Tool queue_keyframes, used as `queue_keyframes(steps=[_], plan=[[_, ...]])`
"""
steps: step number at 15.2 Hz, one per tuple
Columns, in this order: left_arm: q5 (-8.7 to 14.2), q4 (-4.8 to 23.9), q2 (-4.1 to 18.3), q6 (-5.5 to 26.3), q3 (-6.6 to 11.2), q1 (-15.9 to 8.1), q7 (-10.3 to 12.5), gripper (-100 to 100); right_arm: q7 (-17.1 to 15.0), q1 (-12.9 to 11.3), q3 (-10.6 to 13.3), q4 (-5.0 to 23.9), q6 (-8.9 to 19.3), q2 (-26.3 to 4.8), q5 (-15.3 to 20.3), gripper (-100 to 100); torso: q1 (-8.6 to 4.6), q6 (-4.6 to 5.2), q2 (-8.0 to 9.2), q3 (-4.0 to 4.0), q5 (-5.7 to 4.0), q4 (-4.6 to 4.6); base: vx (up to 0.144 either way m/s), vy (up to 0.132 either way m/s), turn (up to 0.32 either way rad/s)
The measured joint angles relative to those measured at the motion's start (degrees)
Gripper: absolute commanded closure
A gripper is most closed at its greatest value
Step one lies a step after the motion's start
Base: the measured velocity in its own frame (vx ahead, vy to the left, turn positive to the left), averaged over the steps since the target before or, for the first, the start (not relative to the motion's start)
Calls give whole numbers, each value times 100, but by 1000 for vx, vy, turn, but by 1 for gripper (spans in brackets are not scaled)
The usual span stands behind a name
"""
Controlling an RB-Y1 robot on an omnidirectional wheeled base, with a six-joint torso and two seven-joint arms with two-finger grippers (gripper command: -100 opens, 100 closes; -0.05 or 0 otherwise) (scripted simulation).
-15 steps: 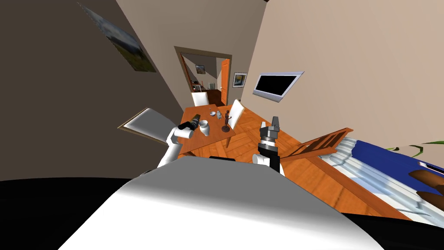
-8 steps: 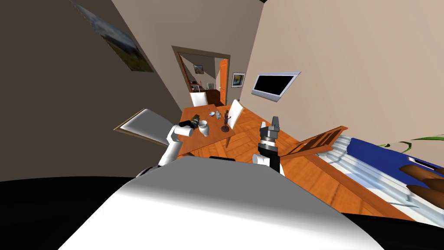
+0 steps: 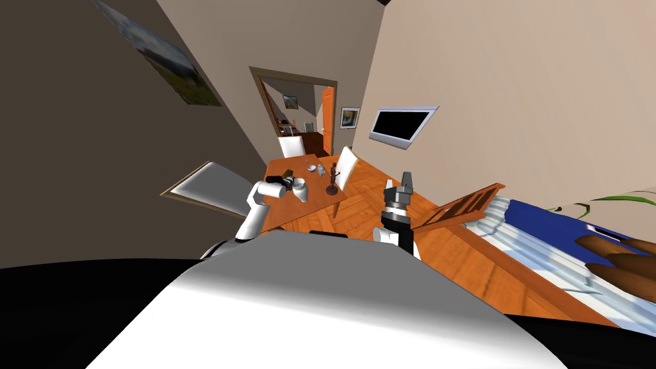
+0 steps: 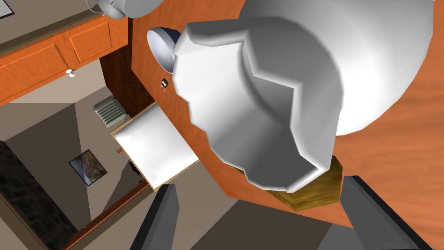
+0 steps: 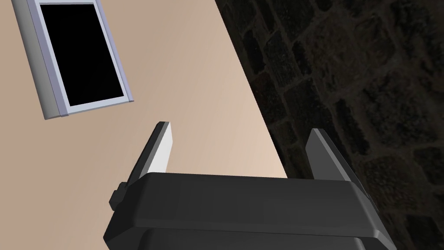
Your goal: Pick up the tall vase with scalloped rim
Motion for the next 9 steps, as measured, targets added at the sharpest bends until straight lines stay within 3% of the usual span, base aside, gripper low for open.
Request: queue_keyframes(steps=[9], plan=[[187,202,117,992,36,-342,-12,-100,0,0,0,0,0,0,0,0,0,1,-1,0,0,0,4,10,-45]])
